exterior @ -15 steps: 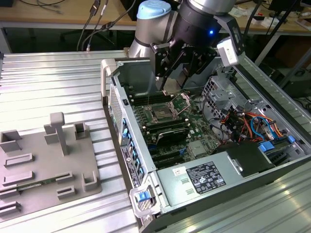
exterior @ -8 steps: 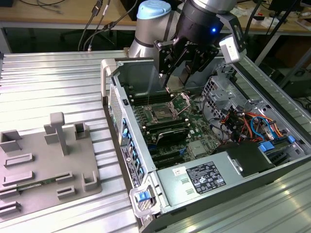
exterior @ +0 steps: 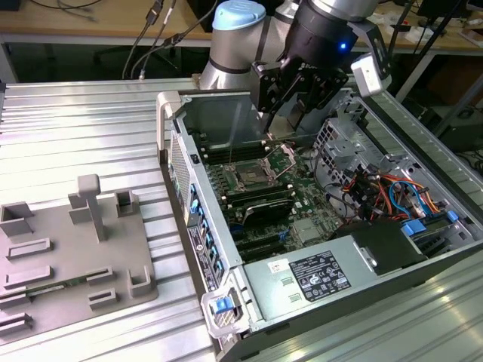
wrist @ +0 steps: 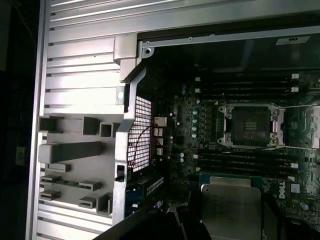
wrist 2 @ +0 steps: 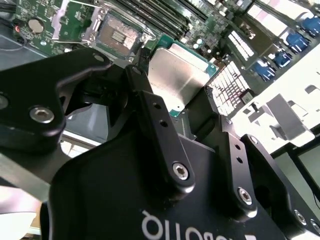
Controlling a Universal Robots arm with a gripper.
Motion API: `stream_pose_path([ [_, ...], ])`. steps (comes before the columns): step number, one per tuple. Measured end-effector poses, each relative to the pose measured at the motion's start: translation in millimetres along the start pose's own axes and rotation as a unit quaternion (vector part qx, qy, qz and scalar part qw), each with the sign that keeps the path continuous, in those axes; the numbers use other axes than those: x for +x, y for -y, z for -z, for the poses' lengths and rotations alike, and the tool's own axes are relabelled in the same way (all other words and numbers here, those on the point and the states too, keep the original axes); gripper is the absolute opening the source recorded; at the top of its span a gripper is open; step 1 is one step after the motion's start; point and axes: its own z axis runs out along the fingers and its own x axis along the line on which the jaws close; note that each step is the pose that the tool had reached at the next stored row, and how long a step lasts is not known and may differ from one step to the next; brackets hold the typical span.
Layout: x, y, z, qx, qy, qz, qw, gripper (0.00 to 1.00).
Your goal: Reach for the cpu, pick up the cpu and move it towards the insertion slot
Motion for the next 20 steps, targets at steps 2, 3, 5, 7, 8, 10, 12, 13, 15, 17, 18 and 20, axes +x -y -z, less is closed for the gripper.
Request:
stream_pose_path([
  [2, -3.7, -1.0, -0.1, 0.0000, 0.0000, 0.000, 1.00000, 0.55],
  [3, -5.5, -1.4, -0.2, 0.0000, 0.0000, 0.000, 1.00000, 0.55],
  [5, -8.7, -2.1, -0.1, 0.0000, 0.0000, 0.000, 1.00000, 0.55],
  [7, -11.0, -2.5, -0.2, 0.0000, 0.0000, 0.000, 1.00000, 0.55],
  [8, -12.2, -2.7, -0.2, 0.0000, 0.0000, 0.000, 1.00000, 0.55],
  [10, -15.0, -3.2, -0.2, 0.0000, 0.0000, 0.000, 1.00000, 0.55],
  [12, -18.3, -4.1, -0.3, 0.0000, 0.0000, 0.000, 1.00000, 0.55],
  [13, -19.5, -5.4, -0.5, 0.0000, 0.0000, 0.000, 1.00000, 0.55],
  [15, -21.1, -7.8, -0.8, 0.0000, 0.0000, 0.000, 1.00000, 0.55],
  [17, -22.2, -13.1, -2.0, -0.0001, 0.0001, 0.000, 1.00000, 0.55],
  [18, -22.8, -14.9, -2.3, 0.0000, 0.0000, 0.000, 1.00000, 0.55],
  [20, -23.6, -19.6, -3.2, 0.0000, 0.0010, 0.000, 1.00000, 0.55],
])
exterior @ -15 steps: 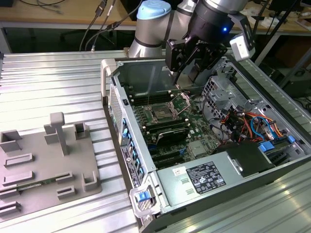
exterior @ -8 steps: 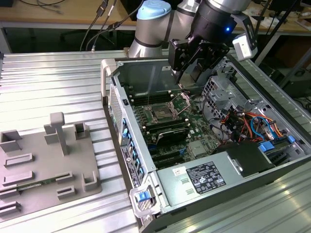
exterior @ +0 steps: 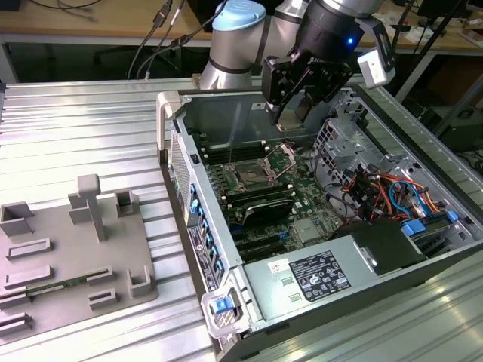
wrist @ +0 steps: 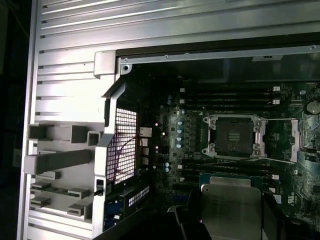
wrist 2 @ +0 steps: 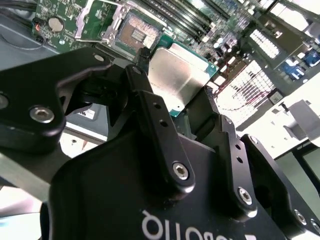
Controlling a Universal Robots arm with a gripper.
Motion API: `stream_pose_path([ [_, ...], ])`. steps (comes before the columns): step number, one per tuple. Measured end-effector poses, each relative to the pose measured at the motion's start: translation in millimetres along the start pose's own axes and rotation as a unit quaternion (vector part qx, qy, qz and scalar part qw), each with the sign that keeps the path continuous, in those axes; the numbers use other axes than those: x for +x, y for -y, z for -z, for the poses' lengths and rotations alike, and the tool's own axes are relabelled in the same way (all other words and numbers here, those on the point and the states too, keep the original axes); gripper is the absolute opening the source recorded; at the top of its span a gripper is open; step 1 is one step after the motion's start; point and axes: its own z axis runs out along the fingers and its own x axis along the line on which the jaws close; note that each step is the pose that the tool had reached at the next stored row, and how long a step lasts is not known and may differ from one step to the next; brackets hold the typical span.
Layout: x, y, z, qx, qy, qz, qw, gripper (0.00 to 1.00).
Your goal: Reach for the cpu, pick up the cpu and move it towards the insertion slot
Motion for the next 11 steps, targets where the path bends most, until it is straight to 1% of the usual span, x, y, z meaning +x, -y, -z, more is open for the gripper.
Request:
stream_pose_path([
  [1, -0.1, -1.4, -0.2, -0.0001, 0.0015, 0.000, 1.00000, 0.55],
  [2, -0.3, -2.5, -0.4, 0.0000, 0.0037, 0.000, 0.99999, 0.55],
  [3, -0.3, -4.8, -0.7, 0.0002, 0.0093, 0.000, 0.99996, 0.55],
  [4, -0.5, -7.7, -1.3, 0.0006, 0.0158, 0.001, 0.99988, 0.55],
  [8, -0.8, -13.0, -2.9, 0.0008, 0.0184, 0.001, 0.99983, 0.55],
  [11, -1.7, -18.5, -4.6, 0.0005, 0.0193, 0.001, 0.99981, 0.55],
])
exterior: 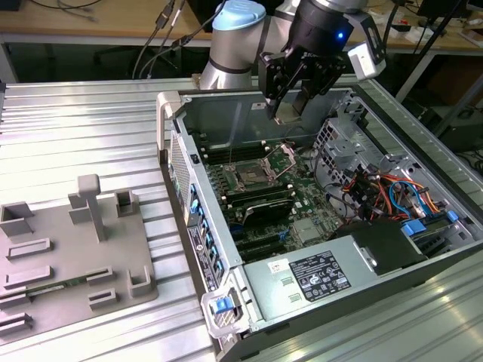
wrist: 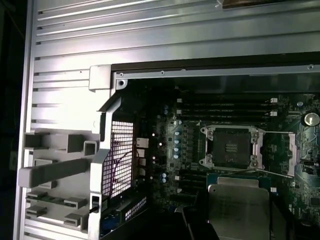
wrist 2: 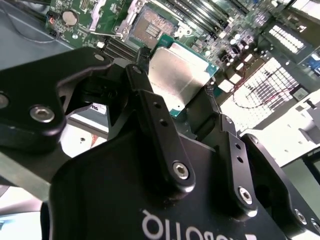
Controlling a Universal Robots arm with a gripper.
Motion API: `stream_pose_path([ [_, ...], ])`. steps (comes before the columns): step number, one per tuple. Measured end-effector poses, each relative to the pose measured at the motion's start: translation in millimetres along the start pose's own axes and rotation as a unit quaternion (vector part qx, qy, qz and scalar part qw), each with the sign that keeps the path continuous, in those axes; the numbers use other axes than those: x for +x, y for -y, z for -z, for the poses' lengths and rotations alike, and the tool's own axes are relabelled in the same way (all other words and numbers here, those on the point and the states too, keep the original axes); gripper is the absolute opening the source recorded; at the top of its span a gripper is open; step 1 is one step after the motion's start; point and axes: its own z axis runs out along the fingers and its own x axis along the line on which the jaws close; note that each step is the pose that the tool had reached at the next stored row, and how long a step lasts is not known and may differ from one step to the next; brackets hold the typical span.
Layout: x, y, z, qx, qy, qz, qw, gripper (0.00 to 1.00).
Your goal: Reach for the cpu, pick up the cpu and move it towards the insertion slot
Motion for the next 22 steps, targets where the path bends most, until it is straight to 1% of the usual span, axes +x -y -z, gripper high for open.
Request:
stream_pose_path([
  [2, -1.7, -3.3, -1.1, -0.0003, 0.0002, 0.000, 1.00000, 0.55],
  [6, -3.2, -7.9, -2.5, -0.0007, 0.0003, 0.000, 1.00000, 0.55],
  [7, -3.4, -11.0, -3.9, -0.0011, 0.0004, -0.001, 1.00000, 0.55],
  [9, -3.5, -12.9, -4.9, -0.0012, 0.0006, -0.002, 1.00000, 0.55],
  [12, -3.8, -18.9, -8.3, -0.0015, 0.0012, -0.007, 0.99998, 0.55],
  [13, -3.9, -20.0, -8.9, -0.0018, 0.0013, -0.007, 0.99997, 0.55],
  [18, -3.9, -20.2, -9.0, -0.0021, 0.0013, -0.008, 0.99997, 0.55],
  [19, -3.8, -21.2, -9.1, -0.0022, 0.0014, -0.008, 0.99996, 0.55],
  [20, -3.7, -22.7, -9.4, -0.0021, 0.0014, -0.009, 0.99996, 0.55],
  [22, -4.0, -28.8, -10.8, -0.0022, 0.0015, -0.010, 0.99994, 0.55],
])
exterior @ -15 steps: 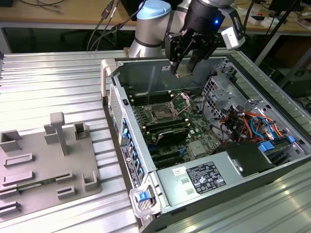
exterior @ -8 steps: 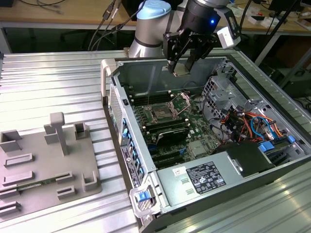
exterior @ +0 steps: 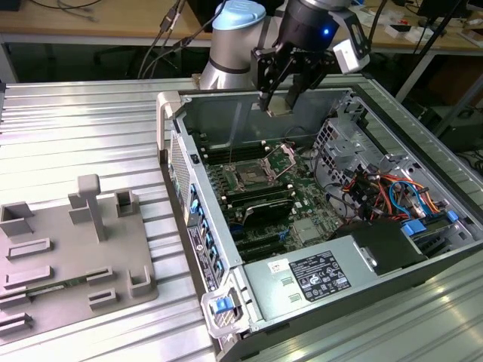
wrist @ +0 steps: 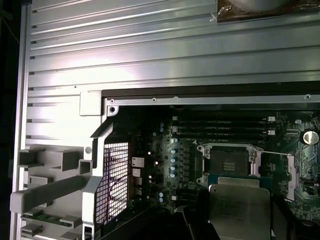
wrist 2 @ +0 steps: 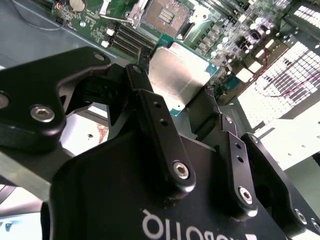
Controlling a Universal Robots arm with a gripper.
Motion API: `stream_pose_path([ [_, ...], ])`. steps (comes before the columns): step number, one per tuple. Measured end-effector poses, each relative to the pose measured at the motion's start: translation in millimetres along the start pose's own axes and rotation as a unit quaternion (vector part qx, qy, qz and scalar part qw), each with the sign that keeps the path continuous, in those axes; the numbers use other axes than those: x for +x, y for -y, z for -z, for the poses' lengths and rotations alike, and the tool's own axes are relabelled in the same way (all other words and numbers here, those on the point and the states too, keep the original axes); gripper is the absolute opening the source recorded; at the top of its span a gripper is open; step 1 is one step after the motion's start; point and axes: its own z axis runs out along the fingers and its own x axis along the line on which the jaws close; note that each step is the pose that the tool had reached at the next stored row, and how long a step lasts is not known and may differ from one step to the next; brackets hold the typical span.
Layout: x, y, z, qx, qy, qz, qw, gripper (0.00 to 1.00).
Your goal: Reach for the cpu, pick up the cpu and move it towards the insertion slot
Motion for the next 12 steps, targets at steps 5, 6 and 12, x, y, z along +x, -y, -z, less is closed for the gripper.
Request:
stream_pose_path([
  [5, -0.1, -10.4, -3.2, 0.0001, 0.0000, -0.001, 1.00000, 0.55],
  [6, 0.0, -11.5, -3.8, -0.0001, 0.0001, -0.002, 1.00000, 0.55],
  [12, 0.1, -11.6, -4.0, 0.0000, 0.0000, -0.002, 1.00000, 0.55],
])
